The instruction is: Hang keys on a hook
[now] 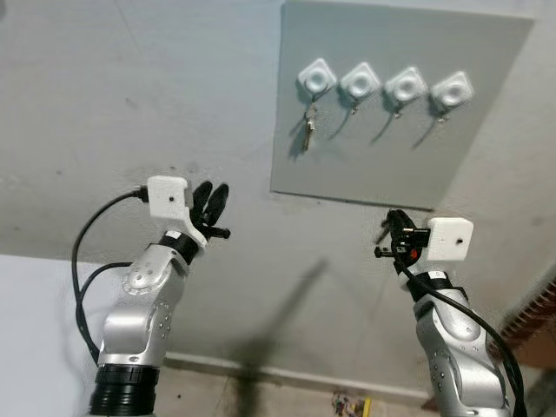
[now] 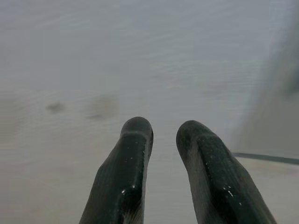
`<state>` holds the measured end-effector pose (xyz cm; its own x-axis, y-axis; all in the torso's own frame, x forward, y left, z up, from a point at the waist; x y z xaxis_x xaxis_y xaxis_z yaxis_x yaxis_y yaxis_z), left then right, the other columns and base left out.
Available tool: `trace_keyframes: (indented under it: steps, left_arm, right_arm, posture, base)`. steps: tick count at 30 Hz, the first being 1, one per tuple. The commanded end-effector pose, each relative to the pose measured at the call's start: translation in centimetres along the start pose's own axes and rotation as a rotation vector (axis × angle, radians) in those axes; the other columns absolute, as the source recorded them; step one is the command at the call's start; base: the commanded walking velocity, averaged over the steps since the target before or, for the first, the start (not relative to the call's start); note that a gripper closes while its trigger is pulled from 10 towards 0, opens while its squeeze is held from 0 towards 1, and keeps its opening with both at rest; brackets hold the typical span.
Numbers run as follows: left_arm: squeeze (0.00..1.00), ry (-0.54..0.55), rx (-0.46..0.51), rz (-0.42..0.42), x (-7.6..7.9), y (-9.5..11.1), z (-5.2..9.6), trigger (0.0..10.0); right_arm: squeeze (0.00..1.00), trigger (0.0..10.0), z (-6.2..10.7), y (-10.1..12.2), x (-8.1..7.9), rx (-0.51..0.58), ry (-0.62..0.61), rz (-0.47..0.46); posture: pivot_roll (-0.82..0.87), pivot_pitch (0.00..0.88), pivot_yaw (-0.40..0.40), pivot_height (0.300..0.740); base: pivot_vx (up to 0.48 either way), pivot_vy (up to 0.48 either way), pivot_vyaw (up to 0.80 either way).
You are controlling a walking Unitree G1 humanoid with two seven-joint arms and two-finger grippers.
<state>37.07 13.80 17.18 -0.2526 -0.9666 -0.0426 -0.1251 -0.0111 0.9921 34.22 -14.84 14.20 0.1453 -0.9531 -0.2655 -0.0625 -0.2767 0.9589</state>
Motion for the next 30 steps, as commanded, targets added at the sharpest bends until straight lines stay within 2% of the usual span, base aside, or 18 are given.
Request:
trace_keyframes:
  steps: [1, 3, 7, 14, 15, 21, 27, 30]
  left_arm:
    - [0.0, -0.014, 0.024, -0.002, 0.4, 0.6, -0.1, 10.0]
    - [0.0, -0.021, 0.044, -0.035, 0.7, 0.9, 0.0, 10.0]
    - [0.0, -0.081, 0.061, -0.03, 1.7, 1.3, 0.1, 10.0]
    - [0.0, -0.277, 0.1, -0.128, 6.0, 2.2, 0.1, 10.0]
    - [0.0, -0.277, 0.1, -0.128, 6.0, 2.2, 0.1, 10.0]
    - [0.0, -0.408, 0.144, -0.167, 8.8, 3.4, 0.3, 10.0]
    - [0.0, -0.461, 0.199, -0.179, 10.0, 5.0, 0.2, 10.0]
    - [0.0, -0.492, 0.253, -0.208, 10.6, 6.7, 0.1, 10.0]
  right_arm:
    - [0.0, 10.0, 0.0, 0.4, 0.3, 0.01, -0.004, 0.012]
    - [0.0, 10.0, 0.0, 0.4, 0.2, 0.009, 0.0, 0.013]
    - [0.0, 10.0, 0.0, 0.6, 0.2, 0.011, 0.006, 0.02]
    - [0.0, 10.0, -0.8, 1.6, -1.0, 0.041, 0.087, 0.037]
    - [0.0, 10.0, -0.8, 1.6, -1.0, 0.041, 0.087, 0.037]
    - [0.0, 10.0, -2.1, 4.4, -2.6, 0.122, 0.199, 0.04]
    - [0.0, 10.0, -2.8, 6.4, -3.5, 0.183, 0.252, 0.035]
    - [0.0, 10.0, -3.2, 7.7, -4.4, 0.226, 0.288, 0.028]
  posture:
    - [-0.06, 0.006, -0.043, 0.74]
    - [-0.06, 0.011, -0.045, 0.74]
    - [-0.06, 0.013, -0.046, 0.74]
    - [-0.06, 0.018, -0.046, 0.74]
    - [-0.06, 0.018, -0.046, 0.74]
    - [-0.06, 0.023, -0.037, 0.74]
    - [-0.06, 0.027, -0.032, 0.74]
    - [-0.06, 0.03, -0.032, 0.74]
  base:
    - [0.0, 0.0, 0.0]
    - [0.0, 0.0, 0.0]
    - [0.0, 0.0, 0.0]
    - [0.0, 0.0, 0.0]
    - [0.0, 0.0, 0.0]
    - [0.0, 0.0, 0.0]
    - [0.0, 0.0, 0.0]
    - [0.0, 0.0, 0.0]
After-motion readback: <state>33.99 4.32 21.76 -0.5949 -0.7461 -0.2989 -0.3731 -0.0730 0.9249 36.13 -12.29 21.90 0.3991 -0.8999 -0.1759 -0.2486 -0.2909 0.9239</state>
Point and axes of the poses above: a point about 5 cm out from each wrist's last joint towards the gripper, its own z axis pointing back from the gripper into the wrist, its own y axis along the axis of the wrist's last joint, x = y × z, the point moved 6 cm from there along -z, pointing out of the wrist towards the gripper, and after that the axes turned 11 degrees about -z, right-handed, at the moved point
